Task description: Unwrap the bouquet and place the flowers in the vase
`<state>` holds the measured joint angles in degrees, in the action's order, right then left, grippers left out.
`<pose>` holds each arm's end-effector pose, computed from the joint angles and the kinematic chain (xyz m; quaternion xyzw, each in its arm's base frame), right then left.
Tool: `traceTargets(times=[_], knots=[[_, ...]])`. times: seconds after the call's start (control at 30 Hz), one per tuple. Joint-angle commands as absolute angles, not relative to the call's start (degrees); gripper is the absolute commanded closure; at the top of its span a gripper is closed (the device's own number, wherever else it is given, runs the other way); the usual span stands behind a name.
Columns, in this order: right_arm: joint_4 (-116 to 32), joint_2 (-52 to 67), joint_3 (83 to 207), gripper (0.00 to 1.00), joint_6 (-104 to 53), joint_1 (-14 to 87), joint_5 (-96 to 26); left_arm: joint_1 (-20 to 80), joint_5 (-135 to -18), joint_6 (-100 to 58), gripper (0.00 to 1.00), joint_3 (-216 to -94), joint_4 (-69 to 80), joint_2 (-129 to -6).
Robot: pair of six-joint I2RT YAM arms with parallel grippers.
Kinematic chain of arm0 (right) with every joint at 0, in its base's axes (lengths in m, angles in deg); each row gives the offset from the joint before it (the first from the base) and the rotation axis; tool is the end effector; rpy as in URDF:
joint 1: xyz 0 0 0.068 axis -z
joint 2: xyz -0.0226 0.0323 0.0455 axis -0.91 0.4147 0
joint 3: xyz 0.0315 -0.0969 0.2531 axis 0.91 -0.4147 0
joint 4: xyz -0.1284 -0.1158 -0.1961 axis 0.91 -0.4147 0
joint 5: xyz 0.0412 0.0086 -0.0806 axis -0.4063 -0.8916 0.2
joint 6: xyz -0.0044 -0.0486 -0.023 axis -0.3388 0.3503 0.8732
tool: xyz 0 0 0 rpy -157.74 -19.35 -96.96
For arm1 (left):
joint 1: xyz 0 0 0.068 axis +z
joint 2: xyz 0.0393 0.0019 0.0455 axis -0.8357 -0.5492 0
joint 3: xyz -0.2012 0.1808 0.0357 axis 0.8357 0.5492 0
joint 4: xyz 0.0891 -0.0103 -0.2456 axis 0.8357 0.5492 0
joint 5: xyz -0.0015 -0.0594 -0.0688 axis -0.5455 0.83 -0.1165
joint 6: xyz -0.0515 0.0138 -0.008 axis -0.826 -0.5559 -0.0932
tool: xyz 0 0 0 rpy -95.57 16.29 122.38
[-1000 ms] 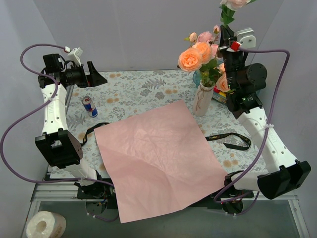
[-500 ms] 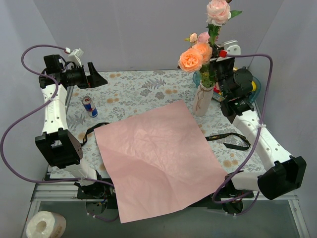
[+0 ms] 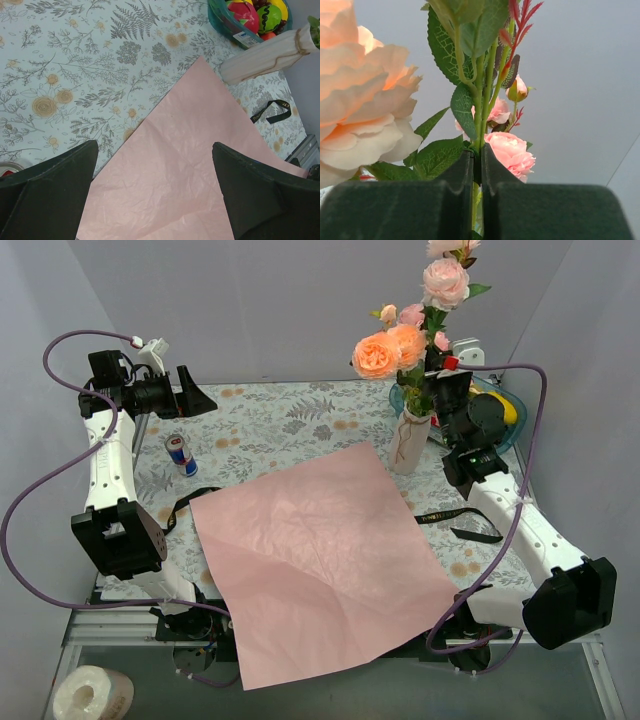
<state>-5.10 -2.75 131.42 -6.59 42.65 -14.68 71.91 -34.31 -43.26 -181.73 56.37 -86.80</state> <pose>0.2614 0.1019 0.4359 -0.0671 0.5193 0.0250 0.8516 0.3444 0.0653 0.3870 -0.1966 0.8284 -0.4429 0.2811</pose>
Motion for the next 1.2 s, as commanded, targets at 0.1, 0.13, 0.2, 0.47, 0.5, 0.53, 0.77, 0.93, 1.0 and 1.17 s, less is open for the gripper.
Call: traceTargets(times=[0.1,0.13,0.2,0.47,0.5,0.53,0.77,0.93,1.0,1.17], knots=[[-14.6,-0.4,139.3,0.39,-8.6,42.9,-11.0,72.0,-34.5,-42.3,0.02,-184.3,57.1,-85.8],[-15.6,-0.3,140.3,0.2,-8.8,43.0,-10.7,72.0,-34.4,-42.4,0.02,-184.6,57.2,-85.8],[-19.2,0.4,144.1,0.1,-8.8,43.0,-10.3,72.1,-34.3,-42.6,0.02,-185.5,57.5,-85.9],[-30.5,0.6,149.8,0.04,-11.6,43.0,-8.0,72.1,-34.4,-42.5,0.02,-187.7,58.2,-86.6],[-30.7,-0.7,149.1,0.04,-12.3,43.0,-7.9,72.0,-34.3,-42.4,0.02,-187.6,58.2,-86.7],[-31.5,-1.0,148.8,0.04,-13.0,43.1,-7.8,72.0,-34.1,-42.6,0.02,-187.7,58.1,-86.9],[-46.1,1.5,159.0,0.02,-15.7,43.2,-7.5,67.7,-35.7,-43.5,0.02,-190.0,57.8,-87.1],[-45.2,-4.3,158.6,0.02,-14.9,43.2,-6.9,66.9,-36.5,-43.4,0.02,-190.2,57.7,-87.0],[-50.7,-3.6,164.9,0.02,-14.6,43.1,-8.5,66.8,-37.2,-43.1,0.02,-191.1,58.2,-87.3],[-60.1,-4.4,172.8,0.02,-15.2,42.0,-11.1,66.8,-38.4,-44.9,0.02,-193.6,58.5,-86.8]])
